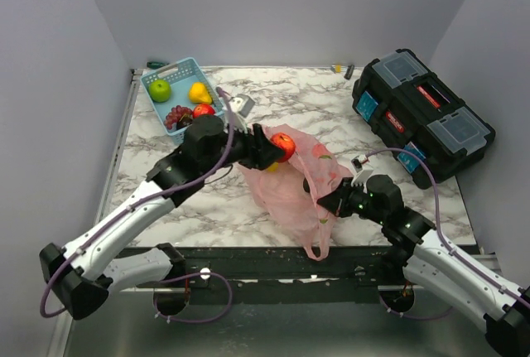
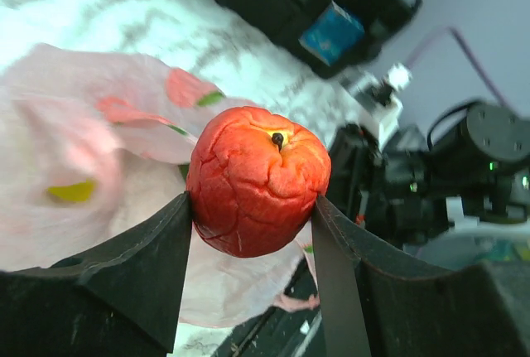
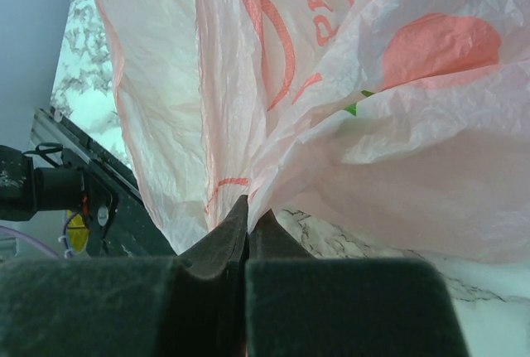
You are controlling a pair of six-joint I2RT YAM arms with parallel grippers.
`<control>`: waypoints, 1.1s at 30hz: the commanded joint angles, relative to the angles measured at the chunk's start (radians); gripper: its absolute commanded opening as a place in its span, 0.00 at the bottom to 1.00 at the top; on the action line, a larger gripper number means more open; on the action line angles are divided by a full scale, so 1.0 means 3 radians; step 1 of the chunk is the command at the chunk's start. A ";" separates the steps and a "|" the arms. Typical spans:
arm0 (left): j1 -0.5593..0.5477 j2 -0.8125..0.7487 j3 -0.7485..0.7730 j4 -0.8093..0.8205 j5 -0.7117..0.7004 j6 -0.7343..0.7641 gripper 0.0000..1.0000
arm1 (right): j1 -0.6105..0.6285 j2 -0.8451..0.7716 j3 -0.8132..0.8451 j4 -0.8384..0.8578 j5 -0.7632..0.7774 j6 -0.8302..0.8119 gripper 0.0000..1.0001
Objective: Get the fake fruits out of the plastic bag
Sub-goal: Take out the fake fruit from the plastic bag, then place the fake fruit in the bin.
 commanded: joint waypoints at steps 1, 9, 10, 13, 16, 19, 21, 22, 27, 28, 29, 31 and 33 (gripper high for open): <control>0.0499 -0.0392 -0.0163 -0.0028 -0.0080 -0.0336 0.00 | 0.0012 -0.0047 -0.0036 0.0078 -0.0020 -0.0050 0.01; 0.1445 -0.0683 -0.0300 -0.0379 -0.0666 -0.0747 0.00 | 0.0012 -0.0089 -0.0037 0.0061 -0.0024 -0.0048 0.01; 0.1586 -0.0668 -0.0319 -0.0352 -0.0645 -0.0827 0.00 | 0.0012 -0.0106 -0.0040 0.0060 -0.0027 -0.0051 0.01; 0.1930 -0.0483 -0.0354 -0.0298 -0.0627 -0.1130 0.00 | 0.0011 -0.0131 -0.0052 0.0069 -0.0016 -0.0045 0.01; 0.2185 -0.0188 -0.0420 -0.0143 -0.0691 -0.1530 0.00 | 0.0012 -0.0138 -0.0047 0.0071 -0.0027 -0.0048 0.01; 0.2355 0.0121 -0.0511 0.0177 -0.0807 -0.1977 0.00 | 0.0012 -0.0136 -0.0055 0.0076 -0.0057 -0.0059 0.01; 0.2379 0.0364 -0.0487 0.0378 -0.1012 -0.2076 0.00 | 0.0011 -0.0144 -0.0048 0.0067 -0.0066 -0.0059 0.01; 0.2381 0.0477 -0.0422 0.0418 -0.1168 -0.2125 0.00 | 0.0012 -0.0151 -0.0047 0.0061 -0.0062 -0.0055 0.01; 0.2549 0.1236 0.0223 0.0595 -0.1176 -0.2110 0.00 | 0.0012 -0.0217 -0.0065 0.0064 -0.0115 -0.0067 0.01; 0.2636 0.1395 0.0402 0.0546 -0.1067 -0.2092 0.00 | 0.0012 -0.0230 -0.0068 0.0068 -0.0113 -0.0061 0.01; 0.2670 0.1567 0.0602 0.0510 -0.0962 -0.2092 0.00 | 0.0012 -0.0233 -0.0068 0.0066 -0.0092 -0.0053 0.01; 0.2749 0.1866 0.0900 0.0428 -0.0829 -0.2166 0.00 | 0.0012 -0.0231 -0.0077 0.0076 -0.0087 -0.0053 0.01; 0.2863 0.2140 0.1063 0.0427 -0.0649 -0.2377 0.00 | 0.0009 -0.0211 -0.0079 0.0099 -0.0091 -0.0061 0.01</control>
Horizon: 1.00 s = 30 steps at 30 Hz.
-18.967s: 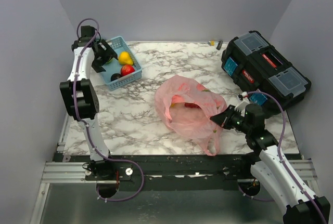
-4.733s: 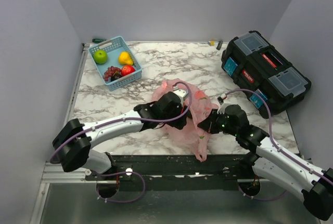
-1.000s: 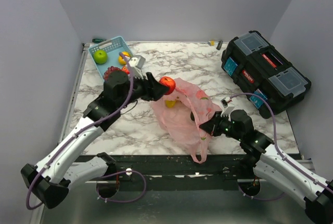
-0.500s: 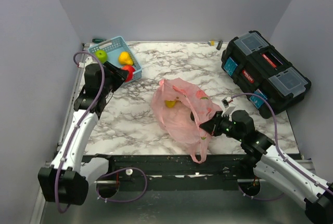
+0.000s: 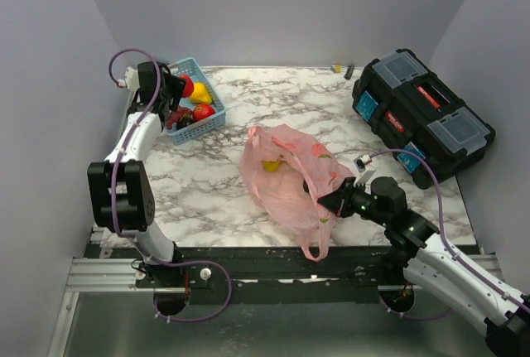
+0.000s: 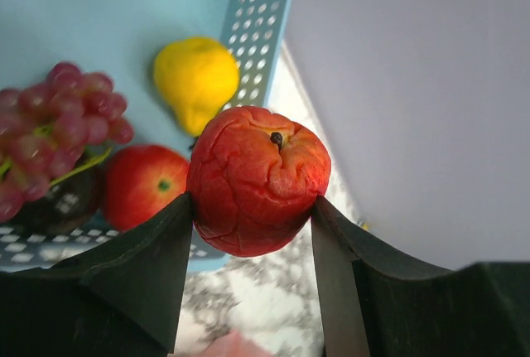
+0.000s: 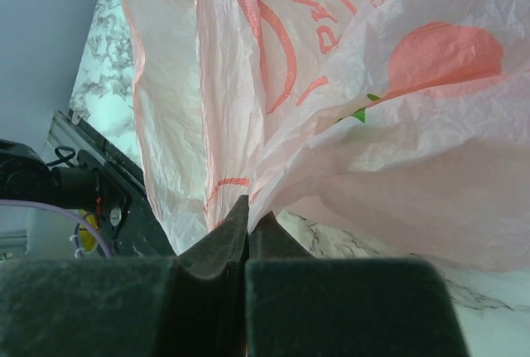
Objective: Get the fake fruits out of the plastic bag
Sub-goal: Place the fake fruit in the bin.
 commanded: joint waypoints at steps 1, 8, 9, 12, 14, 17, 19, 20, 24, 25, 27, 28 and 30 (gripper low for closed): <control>0.0272 0.0577 0.0451 0.0187 0.0498 -0.0452 0.00 | 0.0012 0.0004 -0.0053 0.0074 -0.0056 -0.0068 0.01; 0.0512 0.1433 0.0922 0.0630 0.1102 -0.1057 0.00 | 0.0011 0.0086 -0.0038 0.0094 -0.0076 -0.0081 0.01; 0.0512 0.1498 0.1026 0.0552 0.1032 -0.1033 0.00 | 0.0012 0.0101 -0.0036 0.0086 -0.0072 -0.0075 0.01; 0.0512 0.1679 0.1249 0.0495 0.0928 -0.1034 0.00 | 0.0011 0.0137 -0.0037 0.0102 -0.0052 -0.0071 0.01; 0.0512 0.1814 0.1465 0.0306 0.0889 -0.0988 0.03 | 0.0012 0.0170 -0.0026 0.0102 -0.0050 -0.0079 0.01; 0.0511 0.2013 0.1766 0.0024 0.0846 -0.0997 0.08 | 0.0012 0.0220 -0.0020 0.0104 -0.0029 -0.0080 0.01; 0.0512 0.2108 0.1870 0.0026 0.0805 -0.1006 0.11 | 0.0012 0.0249 -0.0011 0.0110 -0.0022 -0.0080 0.01; 0.0512 0.2139 0.1924 -0.0002 0.0757 -0.1005 0.13 | 0.0012 0.0262 -0.0006 0.0110 -0.0021 -0.0085 0.01; 0.0512 0.2337 0.2125 0.0048 0.0825 -0.0999 0.22 | 0.0011 0.0300 0.0000 0.0113 0.0007 -0.0073 0.01; 0.0512 0.2399 0.2185 0.0087 0.0873 -0.0999 0.26 | 0.0009 0.0316 0.0005 0.0114 0.0012 -0.0078 0.01; 0.0512 0.2472 0.2243 0.0142 0.0954 -0.1000 0.44 | 0.0012 0.0345 0.0019 0.0110 0.0017 -0.0079 0.01; 0.0515 0.2486 0.2070 0.0104 0.0963 -0.1005 0.57 | 0.0012 0.0357 0.0020 0.0110 0.0020 -0.0080 0.01; 0.0507 0.2493 0.2305 0.0116 0.0982 -0.0950 0.74 | 0.0009 0.0378 0.0025 0.0111 0.0036 -0.0084 0.01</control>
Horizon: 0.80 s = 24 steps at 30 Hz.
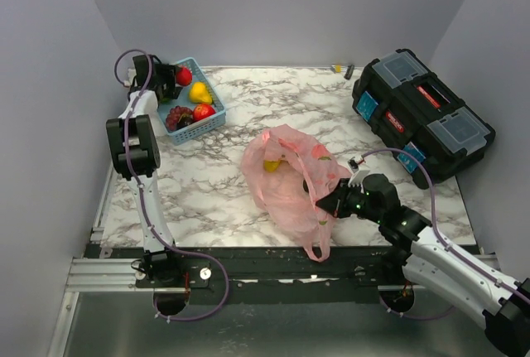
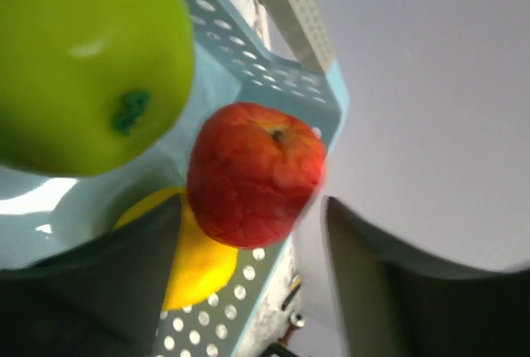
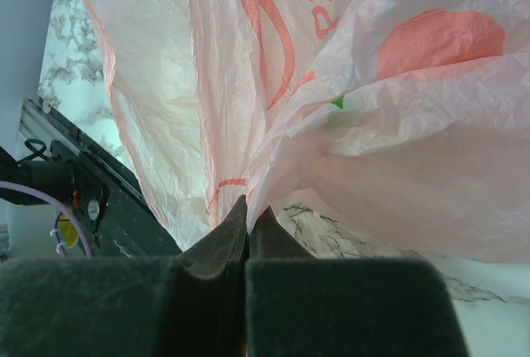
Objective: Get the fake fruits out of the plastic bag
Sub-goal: Place the fake fruit in the bin.
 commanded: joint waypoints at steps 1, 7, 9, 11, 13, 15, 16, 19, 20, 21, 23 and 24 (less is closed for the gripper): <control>-0.0014 0.0100 0.0189 -0.0097 0.0119 0.0023 0.78 | 0.0012 0.0044 0.0040 0.0063 0.0043 -0.0062 0.01; 0.0006 -0.0084 0.0085 -0.0035 0.0237 0.0173 0.89 | 0.0012 0.0032 0.0031 0.0074 0.0025 -0.0066 0.01; 0.0002 -0.0203 0.0023 -0.0051 0.0288 0.0222 0.90 | 0.0012 0.0019 0.0026 0.0073 -0.0001 -0.0069 0.01; -0.0008 -0.0377 -0.0064 -0.0060 0.0379 0.0247 0.90 | 0.0012 0.0001 0.0021 0.0071 0.0009 -0.0067 0.01; -0.0033 -0.0580 -0.0182 -0.0033 0.0479 0.0296 0.90 | 0.0012 -0.0022 0.0018 0.0068 0.0016 -0.0062 0.01; -0.0092 -0.0823 -0.0317 -0.0064 0.0516 0.0425 0.90 | 0.0012 -0.0044 0.0015 0.0072 0.0005 -0.0070 0.01; -0.0119 -0.0933 -0.0400 -0.0057 0.0546 0.0497 0.90 | 0.0011 -0.0049 0.0015 0.0073 0.0008 -0.0071 0.01; -0.0197 -0.1248 -0.0624 0.0007 0.0712 0.0571 0.90 | 0.0011 -0.0065 0.0015 0.0053 0.0073 -0.0049 0.01; -0.0240 -0.1344 -0.0737 0.0113 0.0784 0.0593 0.90 | 0.0013 -0.0066 0.0018 0.0045 0.0104 -0.0045 0.01; -0.0285 -0.1449 -0.0847 0.0173 0.0853 0.0642 0.90 | 0.0011 -0.0071 0.0020 0.0037 0.0126 -0.0044 0.01; -0.0411 -0.1651 -0.1021 0.0211 0.0958 0.0753 0.90 | 0.0011 -0.0087 0.0028 0.0029 0.0196 -0.0028 0.01; -0.0494 -0.1753 -0.1095 0.0198 0.1003 0.0804 0.90 | 0.0009 -0.0087 0.0044 -0.0005 0.0271 -0.0007 0.01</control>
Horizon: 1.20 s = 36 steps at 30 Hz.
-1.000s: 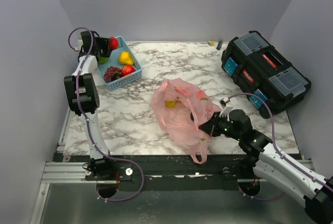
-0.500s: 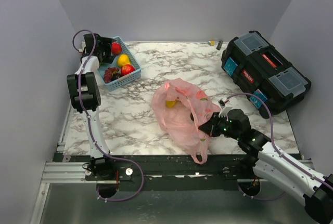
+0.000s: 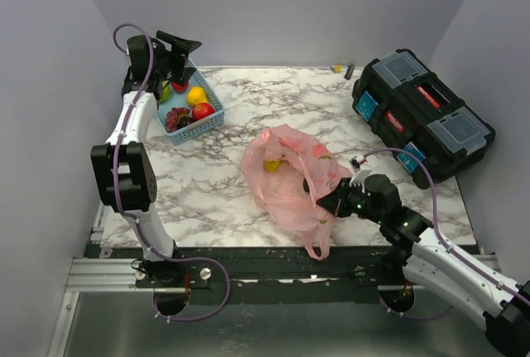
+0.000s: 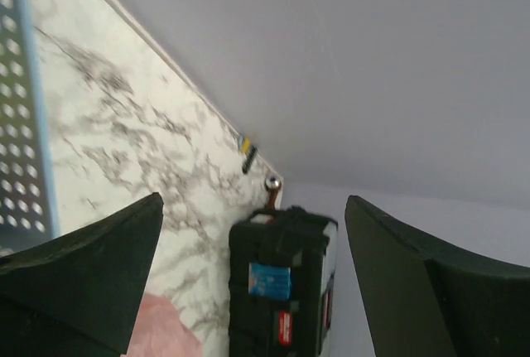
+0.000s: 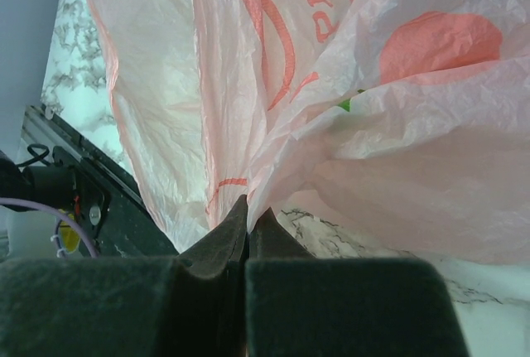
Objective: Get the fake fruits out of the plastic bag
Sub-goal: Take out the fake fruit from the plastic bag.
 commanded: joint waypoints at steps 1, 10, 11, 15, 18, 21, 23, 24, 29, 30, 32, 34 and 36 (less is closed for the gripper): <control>-0.0331 -0.0482 -0.0424 0.0136 0.0435 0.0359 0.90 | 0.0012 -0.0042 0.0074 -0.0049 0.0300 0.0019 0.01; -0.1278 -0.1330 -0.0918 -0.0109 0.0042 0.1023 0.87 | 0.0012 -0.0155 0.0171 -0.0467 0.1163 0.0383 0.01; -0.1433 -0.1412 -0.0950 -0.0172 -0.0057 0.1143 0.87 | 0.0012 -0.0157 0.0180 -0.0499 0.1243 0.0403 0.01; -0.1939 -0.1764 -0.1354 0.0021 -0.0385 0.1322 0.86 | 0.0009 -0.0127 0.0258 -0.0645 0.1491 0.0464 0.01; -0.2233 -0.2035 -0.1647 0.0208 -0.0396 0.1532 0.86 | 0.0011 -0.0150 0.0232 -0.0590 0.1306 0.0421 0.01; -0.2528 -0.2314 -0.1893 0.0280 -0.0476 0.1848 0.86 | 0.0011 -0.0221 0.0205 -0.0531 0.1082 0.0332 0.01; -0.2712 -0.2499 -0.2088 0.0240 -0.0548 0.1922 0.84 | 0.0012 -0.0286 0.0192 -0.0518 0.1015 0.0314 0.01; -0.2792 -0.2580 -0.2190 0.0246 -0.0558 0.1957 0.84 | 0.0012 -0.0312 0.0180 -0.0495 0.0983 0.0295 0.01; -0.3246 -0.2909 -0.2613 0.0169 -0.0623 0.2151 0.84 | 0.0012 -0.0331 0.0159 -0.0358 0.0743 0.0201 0.01; -0.3347 -0.2973 -0.2642 0.0101 -0.0623 0.2254 0.84 | 0.0012 -0.0286 0.0140 -0.0293 0.0617 0.0180 0.01; -0.3531 -0.3091 -0.2726 0.0054 -0.0674 0.2469 0.83 | 0.0009 -0.0169 0.0075 -0.0042 0.0204 0.0130 0.01; -0.3720 -0.3216 -0.2812 0.0057 -0.0696 0.2654 0.83 | 0.0012 -0.0030 0.0012 0.0276 -0.0247 0.0098 0.01; -0.3881 -0.3326 -0.2853 0.0018 -0.0755 0.2755 0.83 | 0.0009 0.0091 -0.0040 0.0620 -0.0638 0.0138 0.01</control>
